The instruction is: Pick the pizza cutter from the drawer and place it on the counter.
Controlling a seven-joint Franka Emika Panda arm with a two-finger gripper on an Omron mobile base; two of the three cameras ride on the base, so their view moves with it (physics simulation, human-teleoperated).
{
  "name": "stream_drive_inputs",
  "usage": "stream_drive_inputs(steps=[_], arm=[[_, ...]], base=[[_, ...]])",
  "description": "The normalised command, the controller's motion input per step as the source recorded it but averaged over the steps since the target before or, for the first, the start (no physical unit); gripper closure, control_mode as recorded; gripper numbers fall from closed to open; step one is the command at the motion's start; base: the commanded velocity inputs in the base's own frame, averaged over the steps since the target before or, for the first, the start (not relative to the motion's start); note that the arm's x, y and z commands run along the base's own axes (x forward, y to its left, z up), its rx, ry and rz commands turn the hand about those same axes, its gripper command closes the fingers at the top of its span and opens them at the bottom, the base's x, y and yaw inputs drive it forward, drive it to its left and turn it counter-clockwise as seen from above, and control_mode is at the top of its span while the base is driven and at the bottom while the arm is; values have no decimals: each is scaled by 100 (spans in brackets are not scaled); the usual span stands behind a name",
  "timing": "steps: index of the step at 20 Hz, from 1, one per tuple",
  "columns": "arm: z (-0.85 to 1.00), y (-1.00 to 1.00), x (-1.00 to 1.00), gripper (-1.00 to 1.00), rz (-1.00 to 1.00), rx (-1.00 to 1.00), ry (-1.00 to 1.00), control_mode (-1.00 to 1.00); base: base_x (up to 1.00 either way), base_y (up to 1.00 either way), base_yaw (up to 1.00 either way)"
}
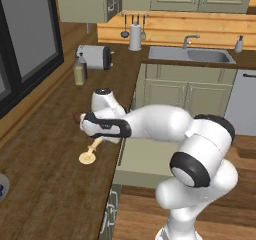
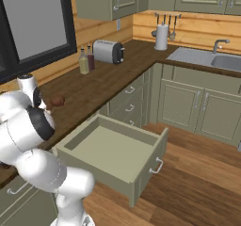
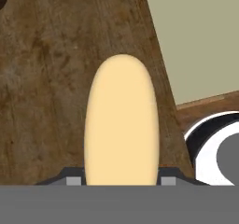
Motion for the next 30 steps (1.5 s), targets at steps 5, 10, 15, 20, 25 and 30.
stream_drive_inputs(steps=[5, 10, 15, 20, 25, 30], arm=[[-32, 79, 51, 100, 5, -1, 0, -100], [-10, 75, 52, 100, 0, -3, 0, -100], [-28, 35, 27, 100, 0, -4, 0, -100], [-48, 0, 2, 100, 0, -6, 0, -100], [-12, 0, 4, -100, 0, -2, 0, -100], [0, 0, 0, -100, 0, 0, -1, -100]], base=[[0, 0, 0], [0, 0, 0], [0, 0, 0], [0, 0, 0], [0, 0, 0], [0, 0, 0]])
